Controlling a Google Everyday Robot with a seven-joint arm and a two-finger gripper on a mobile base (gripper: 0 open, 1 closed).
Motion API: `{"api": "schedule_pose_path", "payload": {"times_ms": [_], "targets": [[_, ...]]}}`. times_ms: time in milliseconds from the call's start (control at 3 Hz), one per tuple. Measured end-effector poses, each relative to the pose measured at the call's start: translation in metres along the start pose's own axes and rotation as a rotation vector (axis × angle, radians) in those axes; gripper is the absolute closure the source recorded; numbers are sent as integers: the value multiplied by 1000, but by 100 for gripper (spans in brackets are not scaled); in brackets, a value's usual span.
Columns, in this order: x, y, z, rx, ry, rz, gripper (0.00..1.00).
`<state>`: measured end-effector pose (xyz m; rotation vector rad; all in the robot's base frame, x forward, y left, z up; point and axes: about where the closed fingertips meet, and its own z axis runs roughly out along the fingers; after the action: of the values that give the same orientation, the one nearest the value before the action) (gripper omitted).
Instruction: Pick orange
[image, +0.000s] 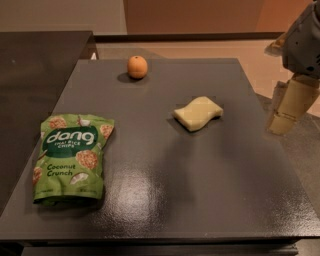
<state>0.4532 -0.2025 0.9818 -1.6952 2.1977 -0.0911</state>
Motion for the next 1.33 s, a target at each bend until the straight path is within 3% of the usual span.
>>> {"api": "schedule_pose_path", "payload": {"times_ms": [667,1333], "targets": [[-45,-48,26,45,-104,19,0],[-86,-108,65,58,-201,79,0]]}}
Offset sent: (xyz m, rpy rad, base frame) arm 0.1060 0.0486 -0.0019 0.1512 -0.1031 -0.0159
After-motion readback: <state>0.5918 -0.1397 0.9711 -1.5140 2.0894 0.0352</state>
